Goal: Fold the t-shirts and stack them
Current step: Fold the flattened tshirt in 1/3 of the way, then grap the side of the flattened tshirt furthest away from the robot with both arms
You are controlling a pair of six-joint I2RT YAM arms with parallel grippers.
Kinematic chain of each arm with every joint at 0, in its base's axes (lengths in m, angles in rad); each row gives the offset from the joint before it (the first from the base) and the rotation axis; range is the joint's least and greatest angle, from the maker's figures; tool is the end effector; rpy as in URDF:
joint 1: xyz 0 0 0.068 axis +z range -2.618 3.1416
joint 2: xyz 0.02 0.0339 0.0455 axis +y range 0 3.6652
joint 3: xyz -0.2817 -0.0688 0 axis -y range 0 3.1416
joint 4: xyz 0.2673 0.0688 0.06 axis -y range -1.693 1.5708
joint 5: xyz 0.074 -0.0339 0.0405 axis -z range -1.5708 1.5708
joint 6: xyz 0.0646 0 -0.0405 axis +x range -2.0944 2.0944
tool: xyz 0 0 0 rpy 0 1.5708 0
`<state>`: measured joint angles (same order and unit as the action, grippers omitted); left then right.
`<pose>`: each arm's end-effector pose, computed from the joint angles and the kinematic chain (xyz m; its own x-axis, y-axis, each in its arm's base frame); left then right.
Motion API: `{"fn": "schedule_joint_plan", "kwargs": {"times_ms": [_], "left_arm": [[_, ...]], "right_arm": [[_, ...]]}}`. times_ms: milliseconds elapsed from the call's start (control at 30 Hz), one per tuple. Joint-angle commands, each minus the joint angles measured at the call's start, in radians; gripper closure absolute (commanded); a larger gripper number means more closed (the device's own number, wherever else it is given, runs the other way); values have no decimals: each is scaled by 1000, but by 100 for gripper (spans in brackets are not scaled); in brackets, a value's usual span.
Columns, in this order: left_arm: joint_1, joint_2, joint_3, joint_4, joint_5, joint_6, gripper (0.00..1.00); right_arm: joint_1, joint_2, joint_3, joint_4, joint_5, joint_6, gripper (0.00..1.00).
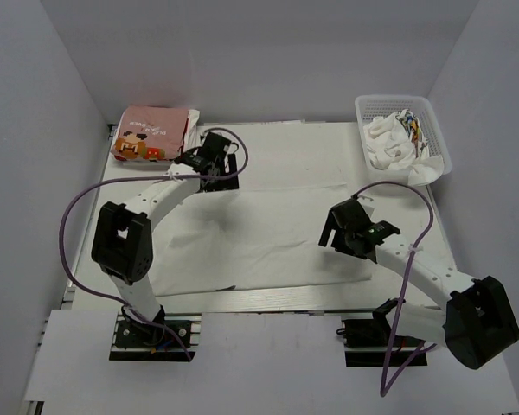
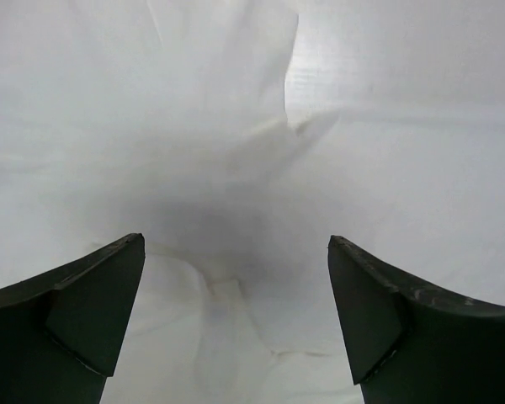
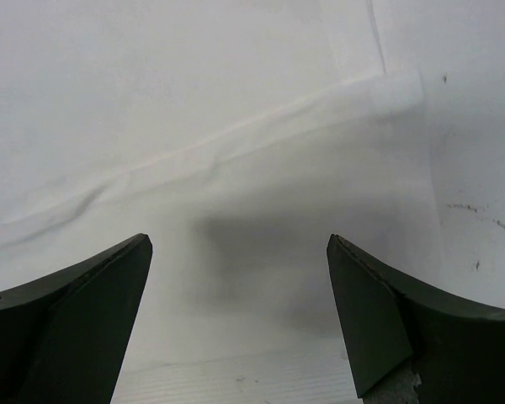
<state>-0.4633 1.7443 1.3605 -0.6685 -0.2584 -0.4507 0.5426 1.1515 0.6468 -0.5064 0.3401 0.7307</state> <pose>0.3711 -0.1669 0.2280 -0.8383 -0.0520 -0.5428 -0.0515 0.9985 -0.0161 0.2166 0.1054 0.1797 -0.7641 0.2740 -0.5840 0.2348 0.9614 0.1438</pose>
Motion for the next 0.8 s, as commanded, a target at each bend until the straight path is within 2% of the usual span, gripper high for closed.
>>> {"fn": "schedule_joint_plan", "kwargs": {"times_ms": [0,167,200,233,367,567,767], "left_arm": [[23,69,176,-14,-146,29,1],[77,271,420,-101,-160,47,1],[77,311,519,-126,-160,47,1],[90,387,566,-164,-160,47,1],[129,532,757,-203,-183,47,1],[186,635,851,-97,-174,47,1],[232,742,925,-88,-143,23,1]], "right_arm": [[0,-25,59,80,48,-22,10],[-1,-7,117,100,82,-28,10],[-1,3,125,94,79,-27,10],[-3,14,131,85,82,-18,10],[-1,43,140,32,117,10,10],[-4,92,177,-36,175,7,10],[-1,148,179,-70,132,27,10]]}}
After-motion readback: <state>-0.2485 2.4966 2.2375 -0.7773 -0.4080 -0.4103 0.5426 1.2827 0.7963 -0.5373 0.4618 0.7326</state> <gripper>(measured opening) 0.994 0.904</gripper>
